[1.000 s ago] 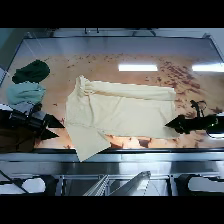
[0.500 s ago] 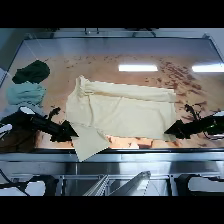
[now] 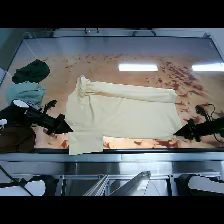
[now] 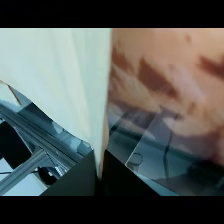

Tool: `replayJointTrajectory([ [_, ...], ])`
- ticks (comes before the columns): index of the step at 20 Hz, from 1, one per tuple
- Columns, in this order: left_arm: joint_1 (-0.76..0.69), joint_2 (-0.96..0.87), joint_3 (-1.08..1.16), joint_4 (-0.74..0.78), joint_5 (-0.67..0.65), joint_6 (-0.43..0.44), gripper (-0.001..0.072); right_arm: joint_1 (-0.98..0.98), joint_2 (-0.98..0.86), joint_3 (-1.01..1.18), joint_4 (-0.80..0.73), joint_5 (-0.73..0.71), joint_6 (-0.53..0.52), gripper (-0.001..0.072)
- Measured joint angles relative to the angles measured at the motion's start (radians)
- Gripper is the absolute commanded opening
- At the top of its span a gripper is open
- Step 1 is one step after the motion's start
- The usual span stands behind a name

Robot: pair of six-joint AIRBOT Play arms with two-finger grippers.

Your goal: Fold the shirts.

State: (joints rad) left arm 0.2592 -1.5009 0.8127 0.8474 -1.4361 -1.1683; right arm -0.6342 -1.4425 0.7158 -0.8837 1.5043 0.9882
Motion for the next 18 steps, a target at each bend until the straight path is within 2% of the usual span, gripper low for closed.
replayJointTrajectory([
  [3, 0.059, 0.023, 0.005, -0.041, -0.073, 0.026, 0.0030, -0.039, 0.032, 0.011, -0.005, 0.016, 0.031, 0.0019],
  [8, 0.161, 0.106, -0.010, -0.090, -0.124, 0.032, 0.0031, -0.105, 0.080, 0.021, -0.022, 0.043, 0.079, 0.0020],
  [11, 0.181, 0.139, -0.004, -0.226, -0.142, 0.038, 0.0031, -0.107, 0.092, 0.031, 0.098, 0.031, 0.070, 0.0019],
  [14, 0.142, 0.145, 0.092, -0.340, -0.134, 0.043, 0.0031, -0.068, 0.097, 0.068, 0.246, -0.016, 0.043, 0.0020],
  [18, 0.054, 0.045, 0.315, -0.397, -0.053, 0.016, 0.0027, 0.025, 0.097, 0.149, 0.332, -0.195, 0.028, 0.0020],
])
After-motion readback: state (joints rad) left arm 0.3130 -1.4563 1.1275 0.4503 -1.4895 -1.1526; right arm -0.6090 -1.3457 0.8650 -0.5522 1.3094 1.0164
